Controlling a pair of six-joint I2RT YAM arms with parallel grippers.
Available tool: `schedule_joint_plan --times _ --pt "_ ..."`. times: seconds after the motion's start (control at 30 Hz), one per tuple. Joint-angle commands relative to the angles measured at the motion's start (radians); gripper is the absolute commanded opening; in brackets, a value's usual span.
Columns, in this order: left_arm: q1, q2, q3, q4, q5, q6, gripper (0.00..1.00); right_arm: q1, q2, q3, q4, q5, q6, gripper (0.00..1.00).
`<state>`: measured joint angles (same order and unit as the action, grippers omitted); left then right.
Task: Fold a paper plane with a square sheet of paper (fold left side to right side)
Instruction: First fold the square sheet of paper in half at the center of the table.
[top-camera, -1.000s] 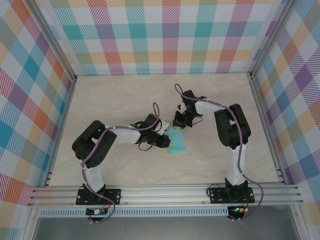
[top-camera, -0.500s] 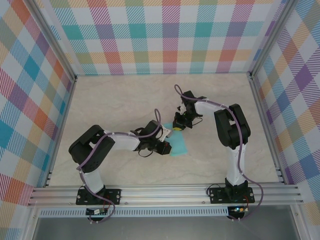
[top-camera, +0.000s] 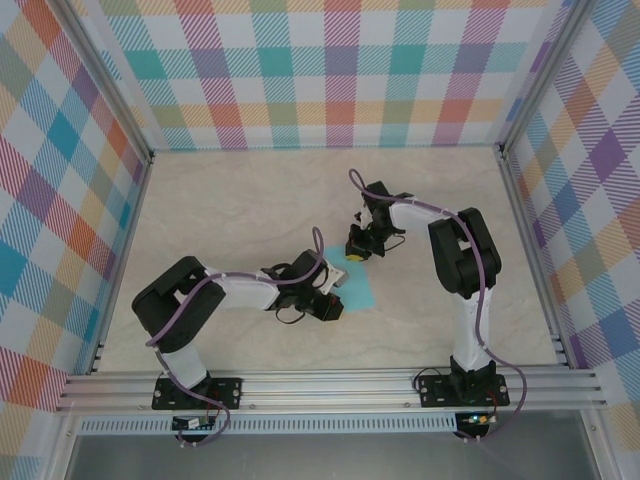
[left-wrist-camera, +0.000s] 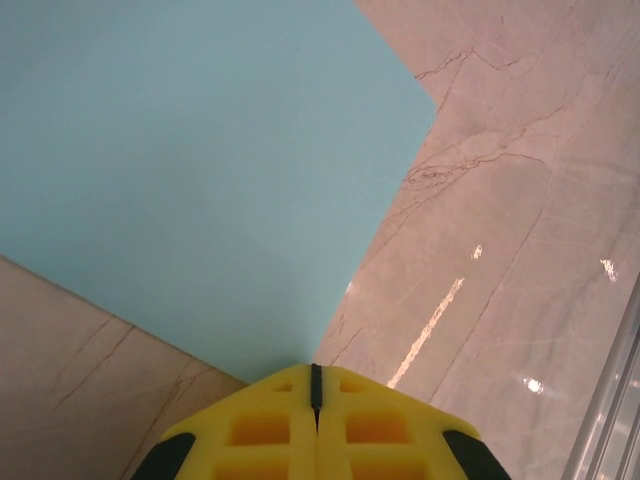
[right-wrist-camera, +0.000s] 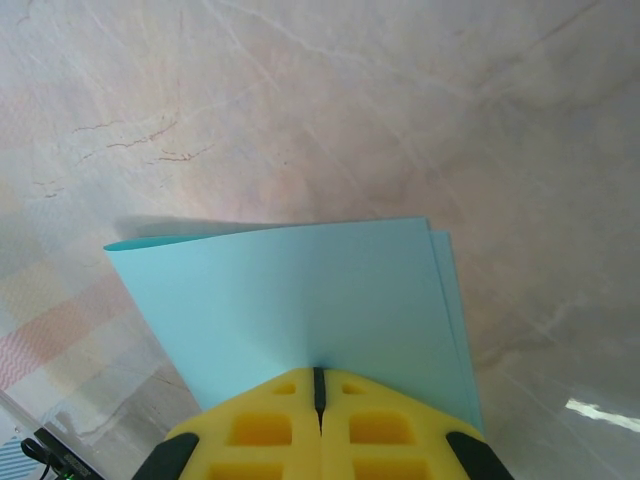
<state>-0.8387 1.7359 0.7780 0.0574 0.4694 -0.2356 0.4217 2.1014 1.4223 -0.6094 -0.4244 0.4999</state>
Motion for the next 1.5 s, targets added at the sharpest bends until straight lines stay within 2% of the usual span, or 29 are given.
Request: schedule_joint_plan --times 0.0,0.2,0.27,0.4,0.5,0.57,0.7,0.77,0.9,1.0,1.13,1.47 --pt "-0.05 -0.011 -0.075 -0.135 0.049 -0.027 0.03 -0.009 0.031 -0.023 0.018 0.118 0.005 0.04" --pt "-0.015 -0.172 -0.093 -0.126 0.047 -0.051 0.03 -0.008 -0.015 -0.075 0.067 0.108 0.045 0.05" --pt "0.037 -0.233 -0.093 -0.126 0.043 -0.08 0.03 -0.007 -0.046 -0.109 0.088 0.13 0.067 0.05" --pt "0.202 -0.279 -0.079 -0.113 0.084 -0.163 0.05 -0.009 -0.117 -0.185 0.158 0.131 0.111 0.06" --pt "0.285 -0.228 -0.018 -0.124 0.103 -0.19 0.06 -0.008 -0.176 -0.204 0.21 0.104 0.11 0.08" --pt "0.308 -0.176 0.035 -0.12 0.101 -0.211 0.05 -0.009 -0.229 -0.2 0.206 0.12 0.091 0.12" --pt "0.325 -0.063 0.142 -0.053 0.105 -0.267 0.05 -0.009 -0.351 -0.207 0.133 0.22 0.04 0.33" --pt "0.325 0.011 0.208 -0.027 0.12 -0.287 0.05 -0.008 -0.414 -0.239 0.096 0.261 0.022 0.39" --pt "0.325 0.145 0.319 0.0 0.146 -0.309 0.04 -0.009 -0.53 -0.359 0.107 0.261 0.027 0.53" --pt "0.323 0.229 0.397 -0.007 0.148 -0.303 0.03 -0.008 -0.58 -0.44 0.127 0.202 0.041 0.62" --pt "0.322 0.317 0.474 -0.035 0.14 -0.292 0.02 -0.009 -0.581 -0.5 0.159 0.106 0.064 0.66" --pt "0.319 0.39 0.512 -0.097 0.089 -0.252 0.01 -0.011 -0.477 -0.483 0.153 0.063 0.107 0.66"
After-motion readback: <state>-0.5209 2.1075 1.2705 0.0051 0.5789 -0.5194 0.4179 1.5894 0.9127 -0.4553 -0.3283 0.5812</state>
